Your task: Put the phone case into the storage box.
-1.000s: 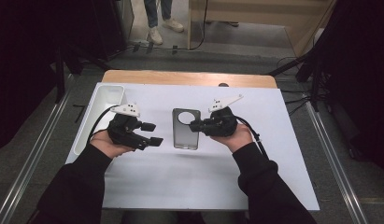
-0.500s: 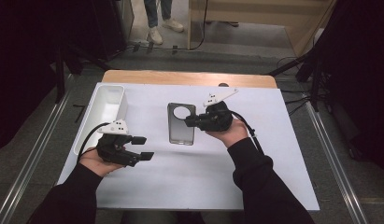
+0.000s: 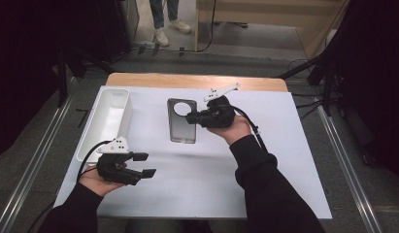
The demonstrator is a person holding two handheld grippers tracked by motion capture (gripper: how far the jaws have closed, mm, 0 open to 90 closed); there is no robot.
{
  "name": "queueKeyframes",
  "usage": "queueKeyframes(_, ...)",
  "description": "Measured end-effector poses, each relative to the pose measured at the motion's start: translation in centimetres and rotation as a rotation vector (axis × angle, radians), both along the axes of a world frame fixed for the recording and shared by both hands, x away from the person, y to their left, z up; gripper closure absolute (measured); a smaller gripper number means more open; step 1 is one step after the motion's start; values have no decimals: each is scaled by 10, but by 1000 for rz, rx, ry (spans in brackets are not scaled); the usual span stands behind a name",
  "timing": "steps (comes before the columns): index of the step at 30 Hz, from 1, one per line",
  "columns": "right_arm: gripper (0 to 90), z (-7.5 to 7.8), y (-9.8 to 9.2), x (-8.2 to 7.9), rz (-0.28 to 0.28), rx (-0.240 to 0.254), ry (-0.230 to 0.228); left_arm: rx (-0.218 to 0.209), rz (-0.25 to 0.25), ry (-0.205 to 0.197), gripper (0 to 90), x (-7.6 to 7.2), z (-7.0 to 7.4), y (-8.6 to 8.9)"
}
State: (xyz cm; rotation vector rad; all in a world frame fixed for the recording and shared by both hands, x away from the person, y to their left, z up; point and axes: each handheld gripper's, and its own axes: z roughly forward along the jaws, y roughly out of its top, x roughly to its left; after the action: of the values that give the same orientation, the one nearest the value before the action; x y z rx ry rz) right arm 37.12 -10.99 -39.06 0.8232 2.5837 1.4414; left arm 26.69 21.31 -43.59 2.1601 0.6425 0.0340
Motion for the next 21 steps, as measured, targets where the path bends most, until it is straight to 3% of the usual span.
queueKeyframes(21, 779, 17, 33, 37, -17, 5, -19, -7, 16, 19, 330, -11, -20, 9)
